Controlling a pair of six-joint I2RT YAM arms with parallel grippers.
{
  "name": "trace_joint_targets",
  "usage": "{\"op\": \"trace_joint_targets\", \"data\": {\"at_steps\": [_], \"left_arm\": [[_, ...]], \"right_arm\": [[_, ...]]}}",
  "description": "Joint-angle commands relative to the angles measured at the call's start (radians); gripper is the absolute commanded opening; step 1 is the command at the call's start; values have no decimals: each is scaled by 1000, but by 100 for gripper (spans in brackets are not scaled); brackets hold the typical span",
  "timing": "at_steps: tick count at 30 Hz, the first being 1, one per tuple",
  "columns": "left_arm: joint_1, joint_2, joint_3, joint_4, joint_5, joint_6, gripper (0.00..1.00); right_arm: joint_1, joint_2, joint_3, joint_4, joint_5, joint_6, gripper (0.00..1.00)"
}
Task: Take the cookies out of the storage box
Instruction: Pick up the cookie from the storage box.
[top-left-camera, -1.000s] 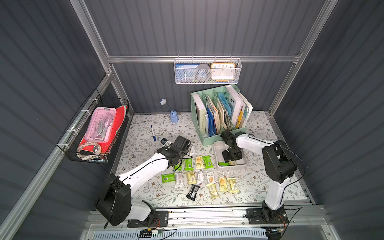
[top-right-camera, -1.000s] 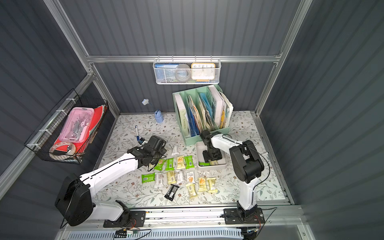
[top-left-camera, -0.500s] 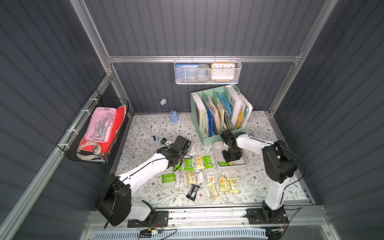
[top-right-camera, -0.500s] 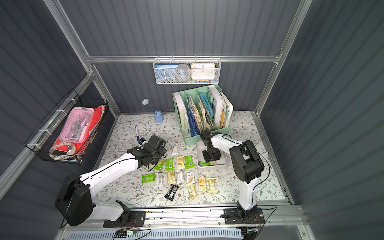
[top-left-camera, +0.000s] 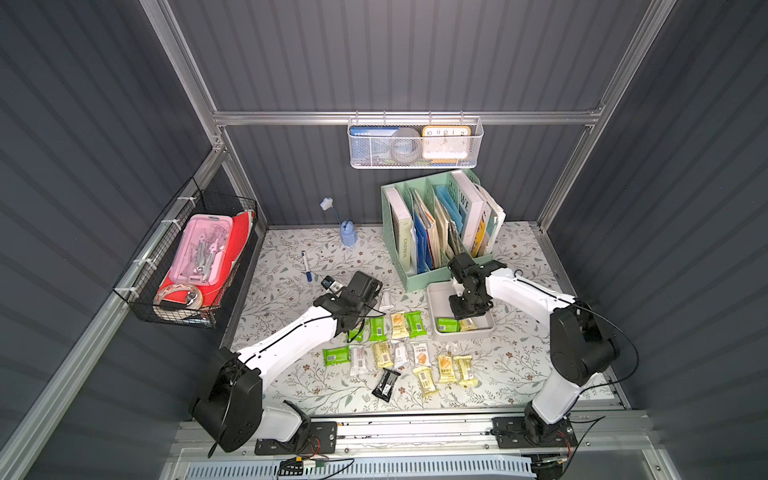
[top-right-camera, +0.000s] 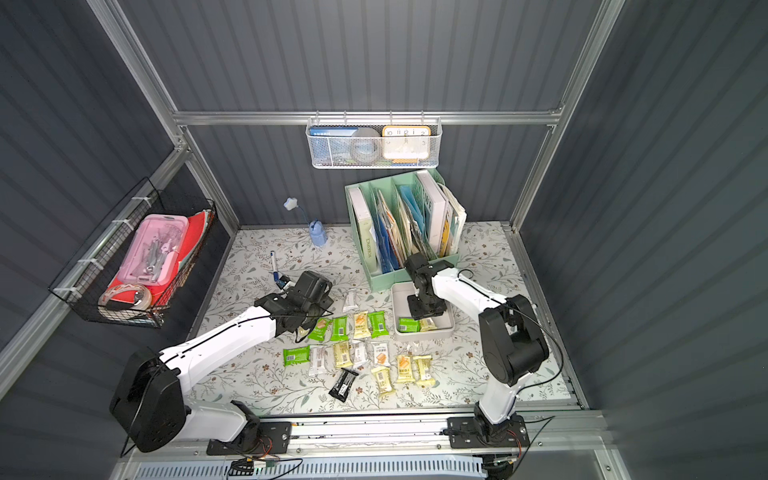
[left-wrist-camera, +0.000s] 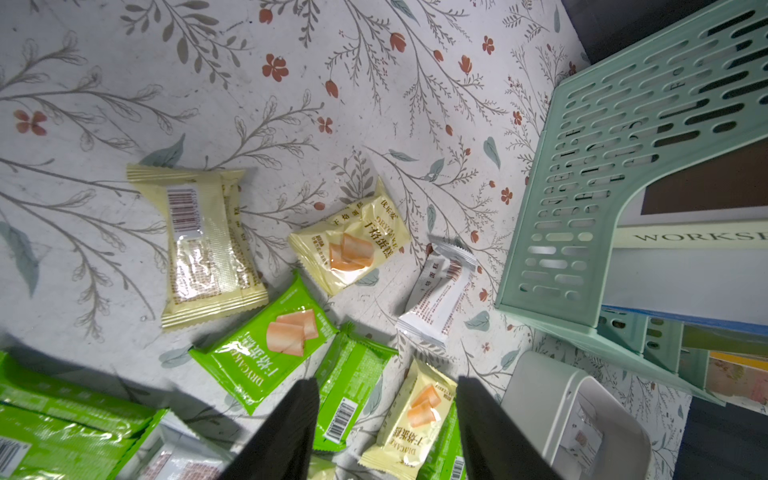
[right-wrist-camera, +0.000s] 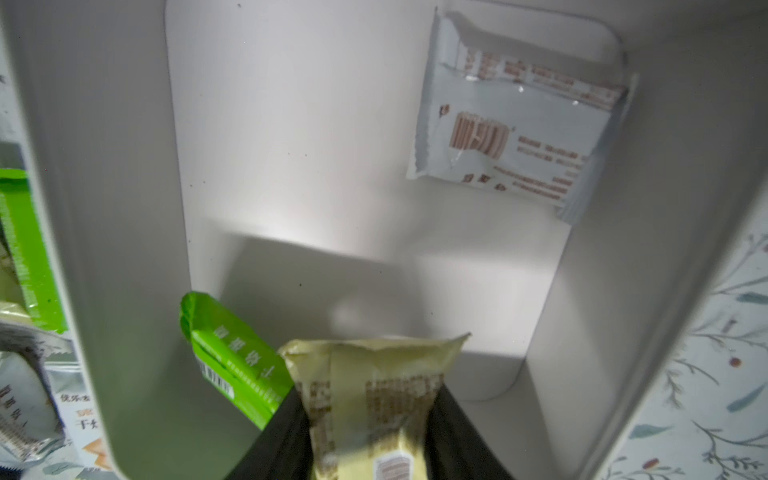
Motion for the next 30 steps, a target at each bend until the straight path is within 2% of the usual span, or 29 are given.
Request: {"op": "trace_joint_targets", "data": {"at_steps": [1, 7, 12, 17, 25, 30], "left_arm": [[7, 1, -2, -12, 0, -7, 59], [7, 9, -2, -5, 6, -10, 59], [7, 21, 8, -5, 11, 2, 59], [8, 7, 5, -12, 3, 1, 59], [9, 13, 0, 25, 16, 23, 59], [9, 41, 24, 39, 34, 46, 59]], "right_arm": [[-1, -59, -30, -64, 0, 39, 43], [-1, -154, -84, -37, 53, 65, 43], [-4, -106, -40, -40, 98, 86, 43], [-4, -99, -10, -64, 86, 94, 43], [-4, -256, -123, -148, 43, 158, 43], [-2, -400, -263, -150, -35, 299, 41]]}}
